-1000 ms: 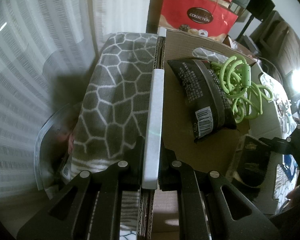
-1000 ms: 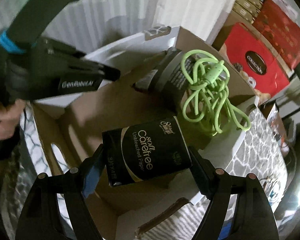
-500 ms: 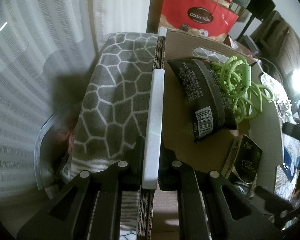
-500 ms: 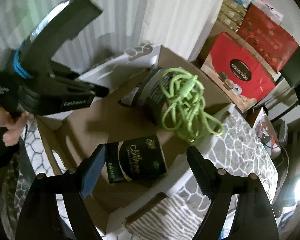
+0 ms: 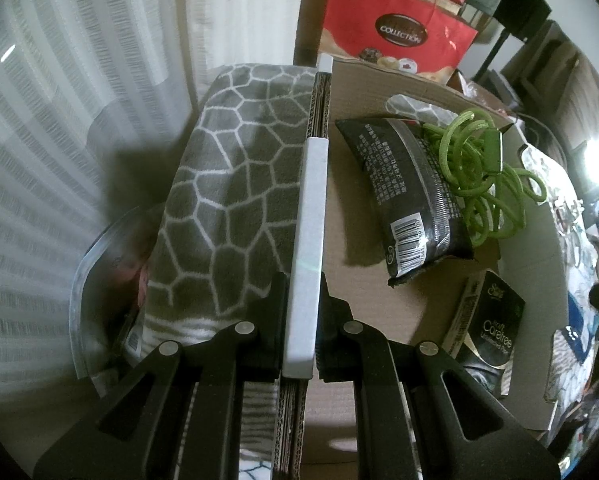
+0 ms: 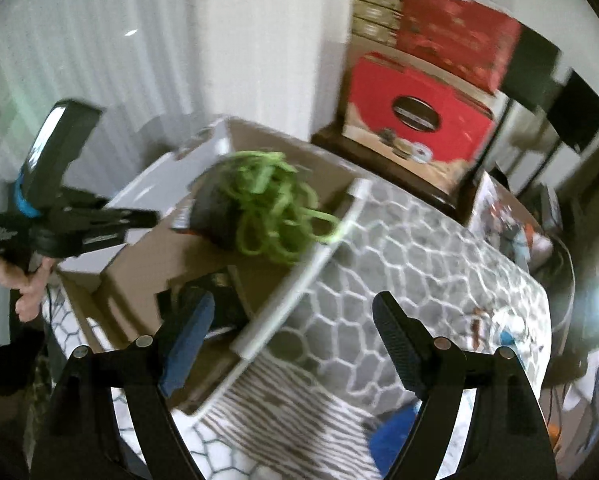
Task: Organize objects
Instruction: 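Carry the Carefree pack into the box with the right gripper and release, then move the right gripper to the white coiled cable and grasp it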
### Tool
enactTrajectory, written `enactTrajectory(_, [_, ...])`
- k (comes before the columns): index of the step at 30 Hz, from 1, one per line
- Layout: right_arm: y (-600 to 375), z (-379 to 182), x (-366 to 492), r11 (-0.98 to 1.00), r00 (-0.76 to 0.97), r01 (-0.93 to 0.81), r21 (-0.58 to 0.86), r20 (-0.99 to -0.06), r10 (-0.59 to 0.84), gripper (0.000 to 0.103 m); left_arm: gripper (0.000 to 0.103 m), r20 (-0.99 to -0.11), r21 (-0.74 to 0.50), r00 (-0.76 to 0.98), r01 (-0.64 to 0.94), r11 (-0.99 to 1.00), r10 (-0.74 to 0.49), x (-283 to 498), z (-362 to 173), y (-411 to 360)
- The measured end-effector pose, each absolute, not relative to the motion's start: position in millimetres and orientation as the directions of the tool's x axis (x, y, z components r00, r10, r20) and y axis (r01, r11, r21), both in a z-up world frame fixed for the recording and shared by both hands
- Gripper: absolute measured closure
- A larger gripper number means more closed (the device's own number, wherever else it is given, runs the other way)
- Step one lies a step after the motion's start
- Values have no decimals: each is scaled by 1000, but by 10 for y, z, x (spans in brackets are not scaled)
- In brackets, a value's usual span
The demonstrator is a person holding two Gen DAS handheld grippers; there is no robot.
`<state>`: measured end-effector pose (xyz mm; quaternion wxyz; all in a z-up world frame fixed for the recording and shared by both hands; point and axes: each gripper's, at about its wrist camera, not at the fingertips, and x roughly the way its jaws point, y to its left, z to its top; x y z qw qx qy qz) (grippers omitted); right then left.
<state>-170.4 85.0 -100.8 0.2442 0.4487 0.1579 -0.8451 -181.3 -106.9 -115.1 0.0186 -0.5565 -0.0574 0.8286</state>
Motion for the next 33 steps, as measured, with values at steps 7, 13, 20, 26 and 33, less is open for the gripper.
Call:
enactTrajectory(7, [1439, -1048, -1914, -909, -493, 416, -4, -841, -222, 20, 92, -920, -115, -380, 34, -993, 94, -1811, -1152, -1075])
enactTrajectory(13, [1931, -1128, -2116, -950, -489, 312, 19, -854, -178, 20, 91, -921, -112, -379, 40, -993, 89, -1812, -1152, -1076])
enactTrajectory(20, [2490, -1265, -2349, -986, -481, 161, 47, -868, -120, 20, 91, -921, -111, -379, 40, -993, 88, -1812, -1153, -1074])
enactTrajectory(26, [2740, -1351, -2501, -994, -467, 81, 76, -878, -106, 27, 91, -921, -112, -379, 41, -993, 88, -1811, -1153, -1073])
enactTrajectory(33, [2751, -1466, -2650, -994, -448, 56, 96, -887, -111, 51, 91, -921, -113, -379, 41, -993, 89, -1810, -1154, -1073])
